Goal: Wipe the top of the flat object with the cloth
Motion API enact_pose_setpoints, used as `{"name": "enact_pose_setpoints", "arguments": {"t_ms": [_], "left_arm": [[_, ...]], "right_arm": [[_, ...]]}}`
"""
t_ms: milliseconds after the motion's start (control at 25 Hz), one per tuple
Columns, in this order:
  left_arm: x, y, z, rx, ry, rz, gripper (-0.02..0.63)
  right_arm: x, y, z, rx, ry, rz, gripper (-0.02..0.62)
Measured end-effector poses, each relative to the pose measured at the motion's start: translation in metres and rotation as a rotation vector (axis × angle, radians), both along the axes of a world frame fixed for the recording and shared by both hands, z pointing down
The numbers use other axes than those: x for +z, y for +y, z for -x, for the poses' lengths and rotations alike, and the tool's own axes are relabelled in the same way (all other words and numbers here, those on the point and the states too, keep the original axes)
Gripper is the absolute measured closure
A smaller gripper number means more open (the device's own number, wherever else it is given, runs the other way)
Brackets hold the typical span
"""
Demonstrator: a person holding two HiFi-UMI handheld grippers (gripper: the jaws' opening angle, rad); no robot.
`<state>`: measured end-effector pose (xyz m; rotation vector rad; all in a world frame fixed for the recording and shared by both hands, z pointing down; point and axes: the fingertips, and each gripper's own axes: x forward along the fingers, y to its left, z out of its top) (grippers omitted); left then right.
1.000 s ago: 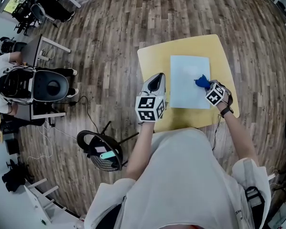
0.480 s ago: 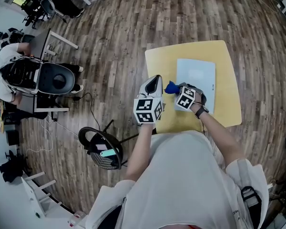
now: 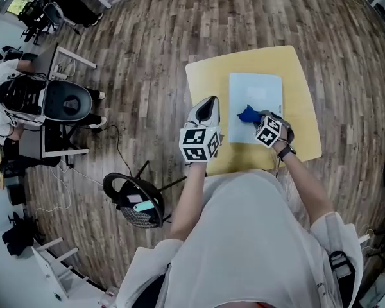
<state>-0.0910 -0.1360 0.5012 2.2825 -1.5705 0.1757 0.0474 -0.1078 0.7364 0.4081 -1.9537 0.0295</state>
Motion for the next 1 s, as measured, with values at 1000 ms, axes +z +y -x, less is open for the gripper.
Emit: {"name": "enact_pose_setpoints", "arguments": {"t_ms": [1000], "left_arm": [[0.003,0.019,0.018,-0.075,-0.009,0.013,0.601]], "right_arm": [[-0.031,0.032,0.072,-0.048,-0.141,0.028,0.511]]}}
